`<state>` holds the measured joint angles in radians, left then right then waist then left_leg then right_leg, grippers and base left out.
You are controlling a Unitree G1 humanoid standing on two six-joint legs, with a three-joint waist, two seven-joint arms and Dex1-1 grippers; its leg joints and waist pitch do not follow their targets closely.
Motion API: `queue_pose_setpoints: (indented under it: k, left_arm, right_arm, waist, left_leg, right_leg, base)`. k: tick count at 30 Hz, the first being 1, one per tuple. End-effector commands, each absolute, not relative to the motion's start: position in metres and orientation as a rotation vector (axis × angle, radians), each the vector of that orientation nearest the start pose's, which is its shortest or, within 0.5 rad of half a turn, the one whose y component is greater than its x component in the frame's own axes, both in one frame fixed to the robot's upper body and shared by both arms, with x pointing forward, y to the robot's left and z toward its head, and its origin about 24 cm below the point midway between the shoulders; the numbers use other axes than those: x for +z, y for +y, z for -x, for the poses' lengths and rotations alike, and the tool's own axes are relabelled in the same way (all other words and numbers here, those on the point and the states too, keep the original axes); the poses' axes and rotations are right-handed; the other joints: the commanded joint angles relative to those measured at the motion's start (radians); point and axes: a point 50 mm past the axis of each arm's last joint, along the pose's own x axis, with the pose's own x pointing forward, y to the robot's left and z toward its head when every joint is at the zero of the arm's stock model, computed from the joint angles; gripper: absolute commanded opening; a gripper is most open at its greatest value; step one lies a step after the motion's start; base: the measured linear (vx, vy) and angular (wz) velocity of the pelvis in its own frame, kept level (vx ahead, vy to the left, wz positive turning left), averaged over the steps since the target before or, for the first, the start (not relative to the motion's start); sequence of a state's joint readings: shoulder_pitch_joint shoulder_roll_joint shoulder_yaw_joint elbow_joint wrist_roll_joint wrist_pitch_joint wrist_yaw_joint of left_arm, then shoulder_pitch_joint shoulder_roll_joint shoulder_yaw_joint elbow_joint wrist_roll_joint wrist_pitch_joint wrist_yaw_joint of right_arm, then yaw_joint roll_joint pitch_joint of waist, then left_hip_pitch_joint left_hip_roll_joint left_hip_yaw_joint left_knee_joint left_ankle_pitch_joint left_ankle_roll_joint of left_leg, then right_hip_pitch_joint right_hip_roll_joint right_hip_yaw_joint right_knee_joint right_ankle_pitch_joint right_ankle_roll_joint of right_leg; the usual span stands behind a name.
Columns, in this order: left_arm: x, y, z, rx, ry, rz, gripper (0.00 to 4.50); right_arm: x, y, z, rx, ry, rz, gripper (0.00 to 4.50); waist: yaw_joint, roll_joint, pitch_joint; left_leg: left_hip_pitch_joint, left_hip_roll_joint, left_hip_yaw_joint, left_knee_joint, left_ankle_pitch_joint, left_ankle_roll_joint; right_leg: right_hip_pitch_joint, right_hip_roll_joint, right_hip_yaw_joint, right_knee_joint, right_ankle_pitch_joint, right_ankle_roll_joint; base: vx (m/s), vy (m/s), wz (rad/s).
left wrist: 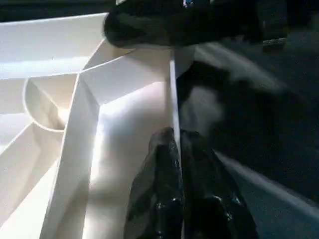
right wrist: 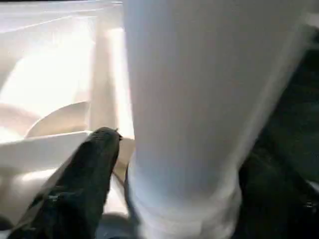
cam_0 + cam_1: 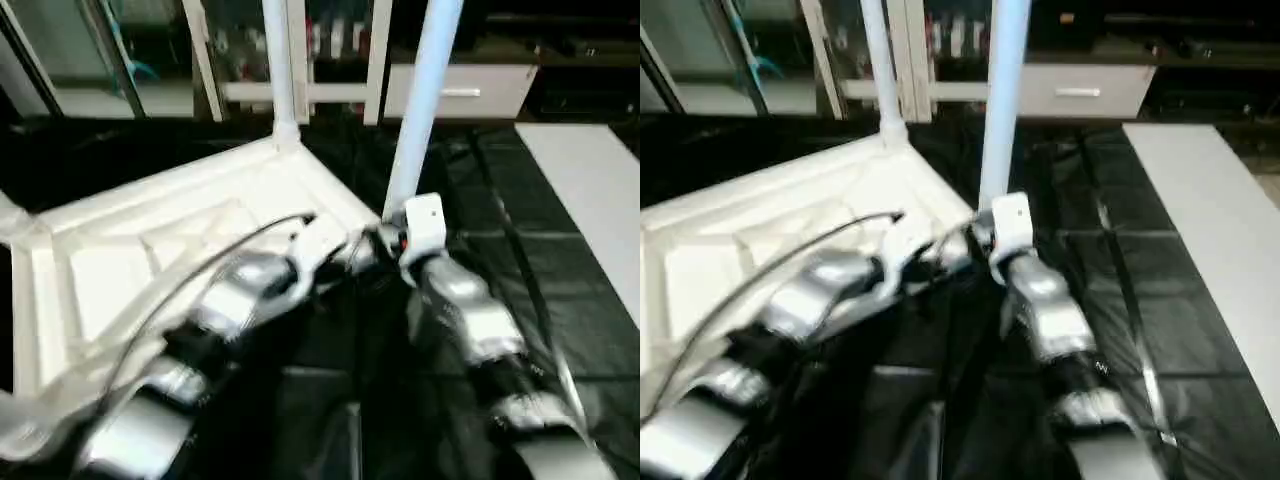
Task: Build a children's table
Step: Rotate leg to tighten
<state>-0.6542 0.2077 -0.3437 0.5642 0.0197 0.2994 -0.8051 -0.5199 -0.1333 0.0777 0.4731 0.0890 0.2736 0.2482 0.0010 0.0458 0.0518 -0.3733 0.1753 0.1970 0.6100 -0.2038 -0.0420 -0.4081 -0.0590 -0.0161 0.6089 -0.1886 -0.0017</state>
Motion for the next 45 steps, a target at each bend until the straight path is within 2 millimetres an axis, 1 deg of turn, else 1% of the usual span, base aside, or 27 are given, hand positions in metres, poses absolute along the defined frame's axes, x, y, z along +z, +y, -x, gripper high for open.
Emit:
queue_pose_setpoints:
  k: [1,2,3,4,5,6,7,8,9,10,12,13,14,17,19,22,24,25,29,30,32,33,34,38,39,40,45]
  left_arm:
    - [0.052,0.079,-0.320,-1.188,0.447,-0.411,0.00]
    - [0.053,0.082,-0.318,-1.215,0.453,-0.418,0.00]
    - [0.055,0.088,-0.314,-1.260,0.467,-0.427,0.00]
    - [0.055,0.091,-0.312,-1.278,0.473,-0.430,0.00]
    - [0.057,0.094,-0.309,-1.304,0.474,-0.435,0.00]
    - [0.059,0.097,-0.305,-1.351,0.480,-0.434,0.00]
    - [0.061,0.102,-0.299,-1.416,0.494,-0.429,0.00]
    - [0.061,0.102,-0.299,-1.416,0.494,-0.429,0.00]
    - [0.062,0.105,-0.296,-1.447,0.505,-0.424,0.00]
    - [0.063,0.108,-0.293,-1.467,0.523,-0.422,0.00]
    - [0.066,0.113,-0.287,-1.516,0.550,-0.414,0.00]
    - [0.069,0.114,-0.283,-1.551,0.564,-0.398,0.00]
    - [0.069,0.114,-0.283,-1.553,0.564,-0.397,0.00]
    - [0.071,0.114,-0.279,-1.573,0.567,-0.386,0.00]
    - [0.070,0.113,-0.279,-1.572,0.568,-0.386,0.00]
    - [0.069,0.111,-0.279,-1.569,0.567,-0.384,0.00]
    - [0.069,0.111,-0.279,-1.569,0.571,-0.383,0.00]
    - [0.069,0.111,-0.278,-1.569,0.574,-0.381,0.00]
    - [0.070,0.111,-0.277,-1.566,0.582,-0.380,0.00]
    - [0.070,0.111,-0.277,-1.566,0.583,-0.380,0.00]
    - [0.069,0.111,-0.277,-1.566,0.584,-0.381,0.00]
    - [0.069,0.112,-0.276,-1.567,0.586,-0.381,0.00]
    - [0.069,0.112,-0.276,-1.567,0.587,-0.382,0.00]
    - [0.069,0.112,-0.276,-1.567,0.590,-0.384,0.00]
    - [0.069,0.112,-0.276,-1.567,0.591,-0.384,0.00]
    - [0.069,0.112,-0.276,-1.567,0.593,-0.385,0.00]
    - [0.069,0.112,-0.275,-1.570,0.600,-0.382,0.00]
  right_arm:
    - [0.066,-0.117,-0.335,0.522,0.222,0.165,4.03]
    - [0.067,-0.119,-0.331,0.571,0.225,0.178,4.11]
    - [0.071,-0.123,-0.320,0.685,0.232,0.212,4.19]
    - [0.073,-0.125,-0.315,0.745,0.237,0.225,4.19]
    - [0.074,-0.127,-0.308,0.809,0.246,0.253,4.29]
    - [0.074,-0.131,-0.299,0.891,0.271,0.297,4.40]
    - [0.072,-0.138,-0.285,0.996,0.313,0.372,4.47]
    - [0.072,-0.138,-0.285,0.996,0.313,0.372,4.47]
    - [0.071,-0.142,-0.278,1.050,0.342,0.406,4.47]
    - [0.071,-0.148,-0.269,1.097,0.371,0.418,4.47]
    - [0.072,-0.156,-0.261,1.137,0.399,0.412,4.47]
    - [0.073,-0.160,-0.258,1.137,0.404,0.397,4.47]
    - [0.073,-0.160,-0.258,1.137,0.404,0.396,4.47]
    - [0.075,-0.163,-0.257,1.132,0.404,0.360,4.47]
    - [0.075,-0.162,-0.258,1.130,0.404,0.340,4.47]
    - [0.073,-0.160,-0.260,1.127,0.407,0.313,4.47]
    - [0.072,-0.159,-0.259,1.129,0.410,0.294,4.47]
    - [0.072,-0.159,-0.259,1.130,0.411,0.284,4.19]
    - [0.069,-0.158,-0.257,1.141,0.429,0.260,4.00]
    - [0.068,-0.159,-0.256,1.144,0.433,0.260,3.86]
    - [0.067,-0.160,-0.255,1.149,0.442,0.259,3.64]
    - [0.067,-0.160,-0.254,1.151,0.446,0.257,3.64]
    - [0.066,-0.161,-0.254,1.152,0.450,0.257,3.44]
    - [0.065,-0.162,-0.253,1.153,0.457,0.258,3.24]
    - [0.064,-0.162,-0.253,1.154,0.460,0.257,3.14]
    - [0.064,-0.163,-0.252,1.155,0.464,0.255,2.92]
    - [0.062,-0.162,-0.251,1.164,0.472,0.241,2.70]
  waist:
    - [0.009,-0.011,-0.069]
    - [0.008,-0.007,-0.067]
    - [0.012,-0.009,-0.065]
    - [0.012,-0.007,-0.062]
    - [0.011,-0.007,-0.063]
    - [0.013,-0.007,-0.063]
    - [0.017,-0.007,-0.059]
    - [0.019,-0.008,-0.058]
    - [0.017,-0.007,-0.056]
    - [0.022,-0.008,-0.057]
    - [0.031,-0.008,-0.054]
    - [0.030,-0.013,-0.055]
    - [0.029,-0.011,-0.055]
    - [0.027,-0.010,-0.055]
    - [0.029,-0.011,-0.057]
    - [0.028,-0.012,-0.060]
    - [0.030,-0.012,-0.061]
    - [0.030,-0.011,-0.061]
    - [0.030,-0.011,-0.060]
    - [0.030,-0.010,-0.060]
    - [0.030,-0.011,-0.061]
    - [0.031,-0.010,-0.061]
    - [0.031,-0.011,-0.062]
    - [0.032,-0.011,-0.063]
    - [0.031,-0.012,-0.063]
    - [0.031,-0.011,-0.062]
    - [0.031,-0.011,-0.063]
  left_leg:
    - [0.009,0.047,-0.023,-0.065,-0.097,0.095]
    - [0.009,0.048,-0.021,-0.067,-0.107,0.091]
    - [0.011,0.048,-0.024,-0.069,-0.123,0.088]
    - [0.012,0.052,-0.023,-0.072,-0.143,0.084]
    - [0.012,0.052,-0.024,-0.073,-0.147,0.081]
    - [0.015,0.052,-0.024,-0.073,-0.163,0.072]
    - [0.017,0.055,-0.025,-0.076,-0.185,0.068]
    - [0.017,0.056,-0.024,-0.077,-0.191,0.061]
    - [0.015,0.054,-0.024,-0.077,-0.196,0.058]
    - [0.022,0.055,-0.023,-0.077,-0.213,0.049]
    - [0.021,0.059,-0.025,-0.081,-0.221,0.042]
    - [0.019,0.058,-0.026,-0.081,-0.214,0.042]
    - [0.018,0.056,-0.026,-0.082,-0.207,0.042]
    - [0.019,0.055,-0.024,-0.079,-0.205,0.041]
    - [0.019,0.053,-0.024,-0.077,-0.192,0.041]
    - [0.015,0.051,-0.024,-0.074,-0.169,0.047]
    - [0.015,0.050,-0.024,-0.073,-0.154,0.052]
    - [0.016,0.051,-0.024,-0.073,-0.151,0.054]
    - [0.016,0.051,-0.025,-0.073,-0.159,0.051]
    - [0.016,0.051,-0.025,-0.074,-0.161,0.050]
    - [0.017,0.050,-0.024,-0.072,-0.161,0.050]
    - [0.016,0.050,-0.025,-0.072,-0.157,0.050]
    - [0.016,0.050,-0.025,-0.072,-0.151,0.051]
    - [0.015,0.049,-0.024,-0.069,-0.141,0.058]
    - [0.015,0.049,-0.024,-0.070,-0.141,0.058]
    - [0.015,0.049,-0.025,-0.070,-0.144,0.057]
    - [0.016,0.049,-0.024,-0.069,-0.141,0.056]
  right_leg:
    - [0.060,-0.068,0.032,-0.061,-0.031,-0.282]
    - [0.056,-0.067,0.033,-0.062,-0.040,-0.284]
    - [0.061,-0.065,0.031,-0.063,-0.051,-0.279]
    - [0.058,-0.065,0.035,-0.064,-0.062,-0.271]
    - [0.058,-0.067,0.034,-0.064,-0.067,-0.274]
    - [0.058,-0.066,0.033,-0.067,-0.086,-0.271]
    - [0.055,-0.068,0.035,-0.070,-0.123,-0.265]
    - [0.054,-0.069,0.036,-0.071,-0.145,-0.258]
    - [0.052,-0.070,0.037,-0.072,-0.159,-0.260]
    - [0.050,-0.069,0.038,-0.076,-0.185,-0.253]
    - [0.051,-0.073,0.041,-0.077,-0.211,-0.245]
    - [0.052,-0.072,0.040,-0.075,-0.205,-0.244]
    - [0.050,-0.071,0.039,-0.074,-0.202,-0.246]
    - [0.047,-0.070,0.039,-0.076,-0.203,-0.251]
    - [0.049,-0.070,0.039,-0.075,-0.197,-0.250]
    - [0.052,-0.069,0.038,-0.072,-0.168,-0.251]
    - [0.053,-0.068,0.037,-0.070,-0.145,-0.255]
    - [0.052,-0.068,0.036,-0.069,-0.141,-0.258]
    - [0.053,-0.069,0.036,-0.070,-0.158,-0.256]
    - [0.053,-0.069,0.036,-0.070,-0.161,-0.256]
    - [0.053,-0.068,0.036,-0.070,-0.158,-0.256]
    - [0.053,-0.068,0.036,-0.069,-0.154,-0.256]
    - [0.054,-0.068,0.036,-0.069,-0.145,-0.256]
    - [0.055,-0.068,0.036,-0.068,-0.135,-0.259]
    - [0.055,-0.068,0.036,-0.068,-0.136,-0.259]
    - [0.055,-0.068,0.035,-0.068,-0.146,-0.258]
    - [0.055,-0.068,0.035,-0.067,-0.138,-0.259]
  base:
    - [0.000,0.000,0.00]
    - [0.000,0.000,0.00]
    - [0.000,0.000,0.00]
    - [0.000,0.000,0.00]
    - [0.000,0.000,0.00]
    - [0.000,0.000,0.00]
    - [0.000,0.000,0.00]
    - [0.000,0.000,0.00]
    - [0.000,0.000,0.00]
    - [0.000,0.000,0.00]
    - [0.000,0.000,0.00]
    - [0.000,0.000,0.00]
    - [0.000,0.000,0.00]
    - [0.000,0.000,0.00]
    - [0.000,0.000,0.00]
    - [0.000,0.000,0.00]
    - [0.000,0.000,0.00]
    - [0.000,0.000,0.00]
    - [0.000,0.000,0.00]
    - [0.000,0.000,0.00]
    - [0.000,0.000,0.00]
    - [0.000,0.000,0.00]
    - [0.000,0.000,0.00]
    - [0.000,0.000,0.00]
    - [0.000,0.000,0.00]
    - [0.000,0.000,0.00]
    - [0.000,0.000,0.00]
